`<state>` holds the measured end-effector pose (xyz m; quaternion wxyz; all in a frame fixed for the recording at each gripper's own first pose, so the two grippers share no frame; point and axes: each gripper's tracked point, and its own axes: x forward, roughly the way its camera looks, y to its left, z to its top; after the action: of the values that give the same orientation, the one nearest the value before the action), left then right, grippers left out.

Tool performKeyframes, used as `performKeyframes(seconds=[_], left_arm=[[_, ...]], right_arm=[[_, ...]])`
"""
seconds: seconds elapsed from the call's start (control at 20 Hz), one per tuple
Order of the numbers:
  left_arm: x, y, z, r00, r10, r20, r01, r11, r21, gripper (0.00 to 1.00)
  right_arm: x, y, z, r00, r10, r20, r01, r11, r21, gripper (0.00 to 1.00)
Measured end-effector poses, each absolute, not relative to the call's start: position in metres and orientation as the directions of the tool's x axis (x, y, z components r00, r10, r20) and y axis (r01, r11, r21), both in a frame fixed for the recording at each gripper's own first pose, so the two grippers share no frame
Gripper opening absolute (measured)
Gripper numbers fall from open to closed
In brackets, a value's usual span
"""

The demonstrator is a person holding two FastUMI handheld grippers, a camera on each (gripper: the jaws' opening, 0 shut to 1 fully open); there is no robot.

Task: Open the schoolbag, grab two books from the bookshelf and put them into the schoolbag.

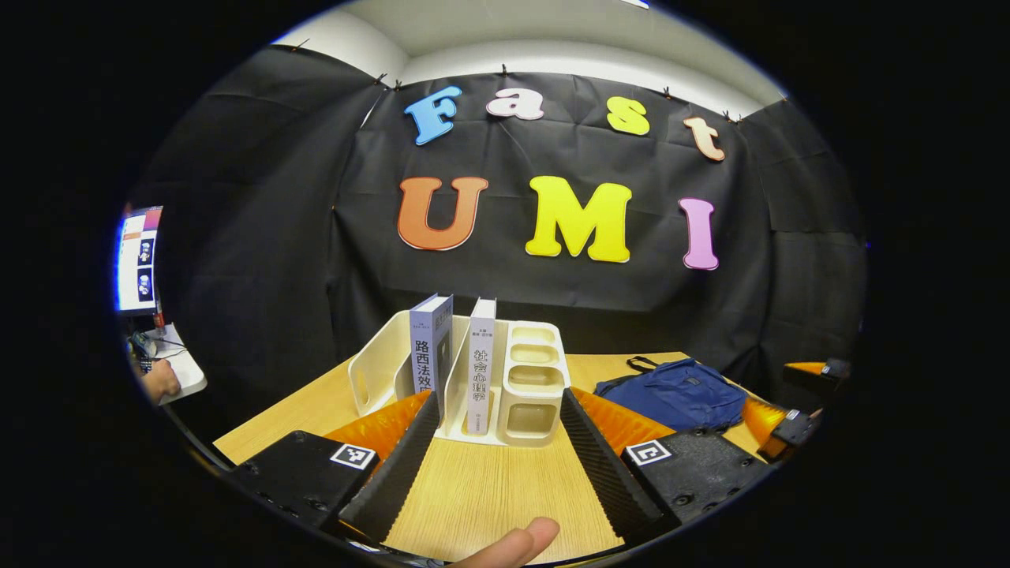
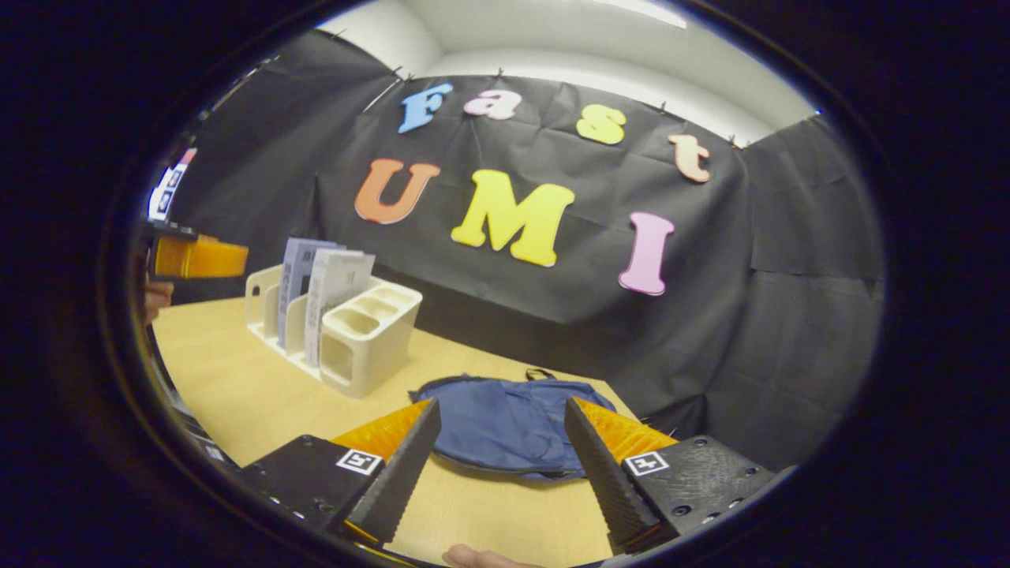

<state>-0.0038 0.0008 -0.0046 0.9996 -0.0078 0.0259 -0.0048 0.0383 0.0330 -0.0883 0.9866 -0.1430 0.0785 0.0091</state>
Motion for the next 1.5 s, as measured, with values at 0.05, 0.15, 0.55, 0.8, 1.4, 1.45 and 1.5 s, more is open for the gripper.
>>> performKeyframes(seconds=[0.05,0.15,0.55,0.8,1.4,1.45,1.5], left_arm=[[-0.003,0.001,-0.005,0.999,-0.006,-0.052,0.006,1.0,-0.015,0.99],[-0.002,0.002,-0.004,0.999,0.005,-0.051,-0.006,1.0,-0.009,0.99],[0.0,0.005,-0.008,0.998,0.032,-0.06,-0.033,0.999,-0.003,0.99],[0.002,0.007,-0.008,0.997,0.053,-0.064,-0.054,0.999,-0.004,0.99],[0.004,0.012,-0.008,0.993,0.087,-0.076,-0.091,0.995,-0.044,0.99],[0.004,0.013,-0.008,0.993,0.09,-0.076,-0.094,0.994,-0.047,0.99],[0.004,0.013,-0.007,0.993,0.093,-0.075,-0.097,0.994,-0.051,0.99]], right_arm=[[0.046,0.035,-0.098,0.984,-0.012,-0.177,-0.042,0.954,-0.296,0.95],[0.059,0.04,-0.122,0.971,-0.02,-0.236,-0.059,0.944,-0.324,0.95],[0.114,0.067,-0.189,0.924,-0.045,-0.379,-0.195,0.798,-0.57,0.95],[0.141,0.082,-0.214,0.9,-0.07,-0.43,-0.26,0.705,-0.66,0.95],[0.182,0.096,-0.207,0.922,-0.23,-0.311,-0.164,0.494,-0.854,0.9],[0.19,0.094,-0.206,0.923,-0.242,-0.3,-0.152,0.488,-0.86,0.99],[0.192,0.091,-0.203,0.921,-0.259,-0.29,-0.14,0.476,-0.868,0.92]])
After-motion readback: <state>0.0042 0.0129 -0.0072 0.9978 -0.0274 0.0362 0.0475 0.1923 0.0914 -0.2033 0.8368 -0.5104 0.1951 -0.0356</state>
